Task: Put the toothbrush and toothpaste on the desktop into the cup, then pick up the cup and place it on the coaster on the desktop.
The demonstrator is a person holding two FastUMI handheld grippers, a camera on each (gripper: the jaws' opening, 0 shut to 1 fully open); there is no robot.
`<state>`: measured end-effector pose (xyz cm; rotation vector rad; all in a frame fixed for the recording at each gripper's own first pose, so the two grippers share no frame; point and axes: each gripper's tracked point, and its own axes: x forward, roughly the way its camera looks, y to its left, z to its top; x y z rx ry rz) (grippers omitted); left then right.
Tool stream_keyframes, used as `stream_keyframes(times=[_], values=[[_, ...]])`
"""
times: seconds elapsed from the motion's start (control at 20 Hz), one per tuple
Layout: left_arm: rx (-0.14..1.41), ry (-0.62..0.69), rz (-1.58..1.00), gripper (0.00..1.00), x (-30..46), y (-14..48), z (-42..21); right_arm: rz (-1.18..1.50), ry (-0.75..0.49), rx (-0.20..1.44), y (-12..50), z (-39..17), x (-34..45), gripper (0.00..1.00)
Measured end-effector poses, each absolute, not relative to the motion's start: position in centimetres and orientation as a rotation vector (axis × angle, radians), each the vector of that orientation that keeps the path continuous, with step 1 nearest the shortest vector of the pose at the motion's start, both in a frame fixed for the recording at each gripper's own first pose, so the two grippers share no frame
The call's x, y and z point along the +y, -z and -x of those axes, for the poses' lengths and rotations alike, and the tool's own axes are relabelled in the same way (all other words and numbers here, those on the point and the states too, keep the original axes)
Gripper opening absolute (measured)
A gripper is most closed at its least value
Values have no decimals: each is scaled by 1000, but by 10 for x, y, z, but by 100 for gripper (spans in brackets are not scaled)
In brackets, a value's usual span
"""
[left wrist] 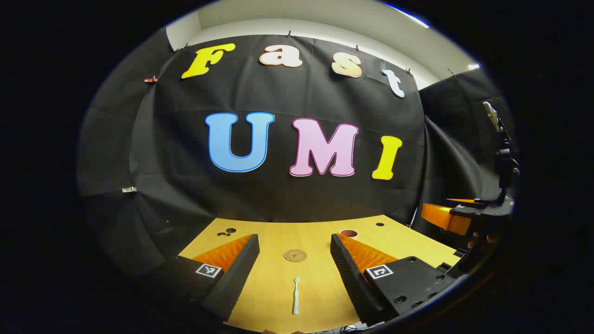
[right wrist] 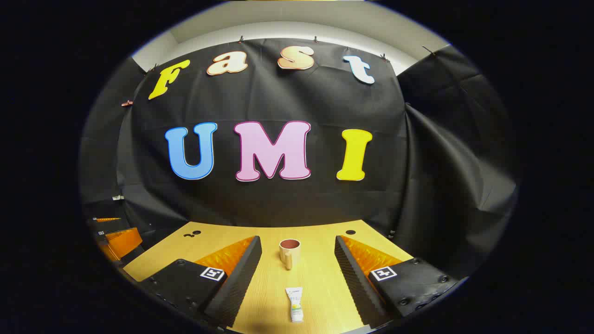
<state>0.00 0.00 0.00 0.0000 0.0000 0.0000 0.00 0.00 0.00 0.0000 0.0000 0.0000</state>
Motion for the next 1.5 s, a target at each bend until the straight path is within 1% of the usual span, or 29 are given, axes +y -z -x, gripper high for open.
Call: stream_keyframes(times=[0.2,0.45,0.65,0.9,1.3,1.5], values=[[8,13,-22,97,-7,0,-16,17,-13,24,4,-14,-2,97],[24,15,-13,97,-15,4,-28,-7,4,61,12,-29,-18,97],[36,28,-6,97,-24,8,-33,-12,-26,117,25,-37,-18,97],[43,8,-8,97,-26,14,-34,-1,-52,148,33,-46,-16,97],[72,-105,-21,98,-6,26,-35,6,-131,302,81,-82,-4,97],[112,-183,-15,98,6,38,-35,39,-174,436,128,-99,1,97]])
